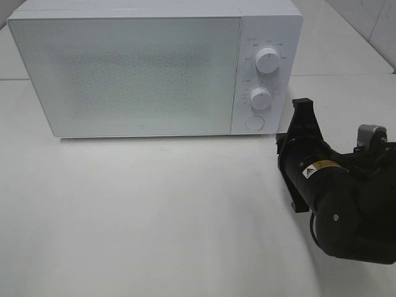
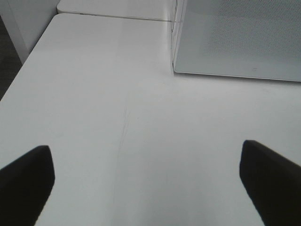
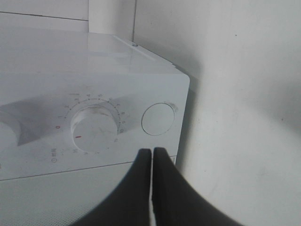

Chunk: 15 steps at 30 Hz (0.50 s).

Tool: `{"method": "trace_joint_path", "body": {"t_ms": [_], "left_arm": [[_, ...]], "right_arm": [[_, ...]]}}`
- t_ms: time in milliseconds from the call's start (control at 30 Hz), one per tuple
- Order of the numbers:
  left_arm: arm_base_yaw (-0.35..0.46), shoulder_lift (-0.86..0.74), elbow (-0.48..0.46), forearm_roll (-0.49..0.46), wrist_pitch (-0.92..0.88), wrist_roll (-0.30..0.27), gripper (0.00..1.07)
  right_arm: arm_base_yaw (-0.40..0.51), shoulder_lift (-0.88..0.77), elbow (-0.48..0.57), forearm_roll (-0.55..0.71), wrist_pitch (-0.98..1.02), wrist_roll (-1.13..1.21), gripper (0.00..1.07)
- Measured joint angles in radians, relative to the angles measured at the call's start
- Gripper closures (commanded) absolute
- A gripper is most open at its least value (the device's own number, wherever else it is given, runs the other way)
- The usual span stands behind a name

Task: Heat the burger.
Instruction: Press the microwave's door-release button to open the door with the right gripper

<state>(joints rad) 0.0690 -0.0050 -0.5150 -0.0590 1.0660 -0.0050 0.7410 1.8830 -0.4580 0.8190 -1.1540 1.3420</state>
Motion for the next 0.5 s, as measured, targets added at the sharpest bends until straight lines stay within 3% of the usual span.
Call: {"method": "trace_joint_path", "body": {"t_ms": [500], "left_arm": [[0.000,0.000,0.000,0.000,0.000,0.000,0.07]], "right_arm": [[0.000,0.147,-0.196,0.042,0.036,0.012,1.05]]}}
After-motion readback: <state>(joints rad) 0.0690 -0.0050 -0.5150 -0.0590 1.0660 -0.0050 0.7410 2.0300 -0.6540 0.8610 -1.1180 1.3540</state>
